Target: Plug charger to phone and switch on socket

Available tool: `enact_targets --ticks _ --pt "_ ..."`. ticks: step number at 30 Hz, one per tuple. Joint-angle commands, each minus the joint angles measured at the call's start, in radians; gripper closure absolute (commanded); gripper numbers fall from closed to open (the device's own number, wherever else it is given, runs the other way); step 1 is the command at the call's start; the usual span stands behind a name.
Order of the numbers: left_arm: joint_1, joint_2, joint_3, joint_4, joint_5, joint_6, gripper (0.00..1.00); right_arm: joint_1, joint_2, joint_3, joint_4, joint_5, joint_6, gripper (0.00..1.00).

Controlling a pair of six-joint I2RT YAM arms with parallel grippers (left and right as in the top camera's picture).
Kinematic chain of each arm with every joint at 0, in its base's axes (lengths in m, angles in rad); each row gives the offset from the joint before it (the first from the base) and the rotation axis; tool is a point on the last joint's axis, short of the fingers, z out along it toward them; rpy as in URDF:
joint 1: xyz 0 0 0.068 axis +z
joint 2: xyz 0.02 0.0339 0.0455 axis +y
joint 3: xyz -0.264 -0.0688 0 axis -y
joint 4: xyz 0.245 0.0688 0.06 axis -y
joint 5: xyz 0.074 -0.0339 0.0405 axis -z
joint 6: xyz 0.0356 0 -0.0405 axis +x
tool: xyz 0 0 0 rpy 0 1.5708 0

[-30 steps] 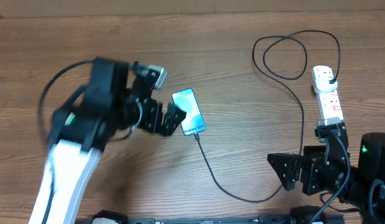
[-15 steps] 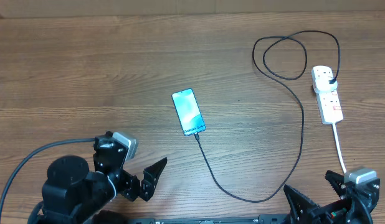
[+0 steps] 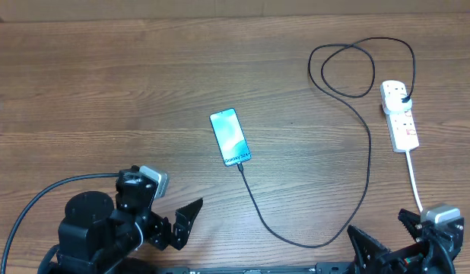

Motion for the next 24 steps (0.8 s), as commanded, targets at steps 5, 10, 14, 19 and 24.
enact_targets --ticks 5,10,14,19,24 --pt "-0.005 -0.001 -0.006 -0.019 -0.010 -0.014 0.00 0.006 0.002 0.008 -0.002 0.006 0.003 0.00" --pt "-0.009 -0.028 -0.008 -0.020 -0.010 -0.014 0.00 0.006 0.002 0.008 -0.002 0.006 0.003 0.00" --pt "0.026 -0.098 -0.015 -0.034 -0.040 0.008 0.00 0.006 0.002 0.008 -0.002 0.006 0.003 0.00" --pt "0.174 -0.220 -0.109 0.126 -0.090 0.012 0.00 0.006 0.002 0.008 -0.002 0.006 0.003 0.00" --pt "0.343 -0.323 -0.278 0.381 -0.047 0.007 0.00 0.006 0.002 0.008 -0.002 0.006 0.003 0.00"
